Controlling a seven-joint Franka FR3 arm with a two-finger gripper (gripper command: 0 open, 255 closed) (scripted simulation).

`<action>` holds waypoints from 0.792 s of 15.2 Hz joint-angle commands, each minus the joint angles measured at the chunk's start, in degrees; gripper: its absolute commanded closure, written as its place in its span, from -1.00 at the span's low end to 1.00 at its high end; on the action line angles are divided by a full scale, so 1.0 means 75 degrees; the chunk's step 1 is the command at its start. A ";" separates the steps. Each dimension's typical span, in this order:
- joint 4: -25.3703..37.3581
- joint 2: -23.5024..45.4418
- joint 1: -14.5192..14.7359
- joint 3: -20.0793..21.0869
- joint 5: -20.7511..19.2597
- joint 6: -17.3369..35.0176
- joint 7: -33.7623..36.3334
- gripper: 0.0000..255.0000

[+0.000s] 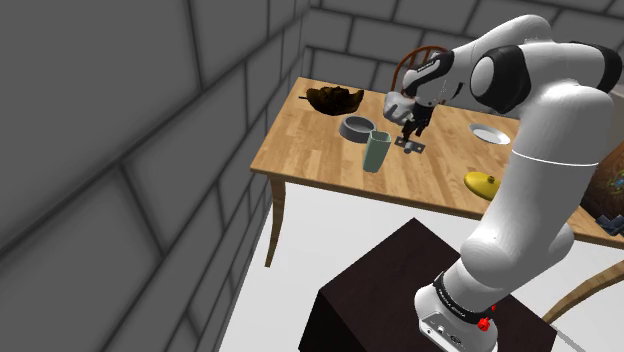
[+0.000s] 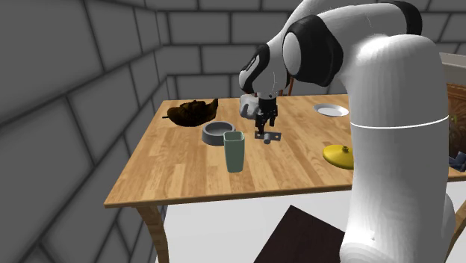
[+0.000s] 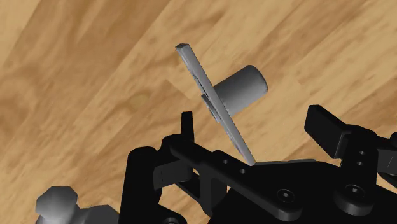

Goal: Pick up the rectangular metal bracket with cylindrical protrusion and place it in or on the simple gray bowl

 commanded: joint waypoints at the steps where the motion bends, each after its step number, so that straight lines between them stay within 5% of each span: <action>1: 0.0127 0.0249 -0.0122 0.0036 0.0128 0.0100 -0.0141 -1.00; 12: -0.0050 0.0559 -0.0213 0.0132 0.0313 0.0557 -0.0259 -1.00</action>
